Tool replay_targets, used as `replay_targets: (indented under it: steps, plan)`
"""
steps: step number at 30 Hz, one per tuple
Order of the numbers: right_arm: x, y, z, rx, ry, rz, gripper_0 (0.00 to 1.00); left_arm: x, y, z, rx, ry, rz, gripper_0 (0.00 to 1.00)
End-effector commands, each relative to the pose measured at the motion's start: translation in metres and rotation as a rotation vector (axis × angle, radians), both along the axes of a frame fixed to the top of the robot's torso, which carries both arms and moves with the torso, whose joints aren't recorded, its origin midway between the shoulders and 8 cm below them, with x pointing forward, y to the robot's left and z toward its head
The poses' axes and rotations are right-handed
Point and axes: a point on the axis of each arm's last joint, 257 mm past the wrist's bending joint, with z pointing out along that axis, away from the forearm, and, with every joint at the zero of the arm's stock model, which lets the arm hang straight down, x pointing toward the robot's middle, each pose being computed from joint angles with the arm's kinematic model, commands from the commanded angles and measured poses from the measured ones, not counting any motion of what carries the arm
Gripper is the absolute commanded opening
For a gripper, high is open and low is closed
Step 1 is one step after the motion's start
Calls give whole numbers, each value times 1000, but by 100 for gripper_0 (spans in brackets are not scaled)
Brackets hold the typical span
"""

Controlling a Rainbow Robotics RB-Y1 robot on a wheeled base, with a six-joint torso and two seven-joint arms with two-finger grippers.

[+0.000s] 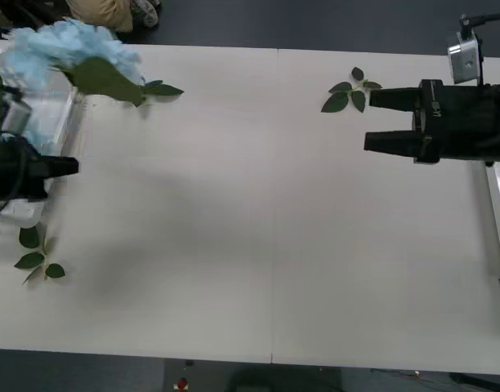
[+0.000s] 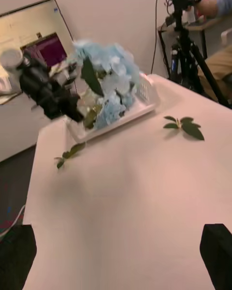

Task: Put the red flowers into the right box and the blue flowers into the left box

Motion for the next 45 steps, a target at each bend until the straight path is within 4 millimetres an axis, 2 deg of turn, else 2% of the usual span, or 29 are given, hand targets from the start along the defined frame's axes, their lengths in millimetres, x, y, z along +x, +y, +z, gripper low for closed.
replay_targets:
  steps: [1,3,4,6,11,12,14,16,21,26,27,28,29,30,33,35,37,41,44,45]
  plan:
    - [-1,-36,-20,-103,13,-4,100,-13,63,23,161,92,84,0]
    - [-7,-48,-38,-143,61,12,100,-27,110,19,257,185,165,0]
    - [-8,-49,-40,-147,68,16,100,-30,123,18,278,207,190,0]
    - [-11,-59,-54,-181,100,18,100,-41,168,10,339,278,272,0]
    - [-18,-66,-66,-201,138,36,100,-62,236,-11,441,380,401,0]
    - [-19,-65,-67,-198,143,40,100,-63,242,-13,460,383,413,0]
    - [-23,-64,-67,-188,155,57,100,-61,271,-13,547,366,477,0]
    - [-26,-62,-67,-178,160,70,100,-60,289,-11,608,349,512,0]
    - [-28,-57,-65,-170,154,83,100,-63,298,-20,654,369,532,1]
    - [-30,-45,-61,-186,124,109,100,-60,308,-48,688,379,551,4]
    - [-31,-43,-61,-188,122,114,100,-59,308,-51,688,378,550,9]
    - [-32,-38,-63,-195,121,124,100,-56,308,-54,688,365,552,44]
    - [-33,-33,-66,-203,123,135,100,-52,308,-54,686,352,556,72]
    - [-34,-30,-67,-204,124,141,100,-52,309,-55,686,351,558,77]
    - [-37,-18,-74,-233,125,165,100,-51,308,-55,681,344,560,84]
    - [-42,-10,-81,-264,128,185,100,-49,308,-51,673,334,558,94]
    - [-46,-5,-86,-294,128,208,100,-47,301,-43,647,312,520,100]
    - [-51,0,-92,-313,142,236,100,-48,288,-19,592,270,451,100]
    - [-56,0,-93,-320,145,255,100,-50,270,3,525,218,360,100]
    - [-57,0,-94,-321,149,258,100,-52,256,14,486,184,298,100]
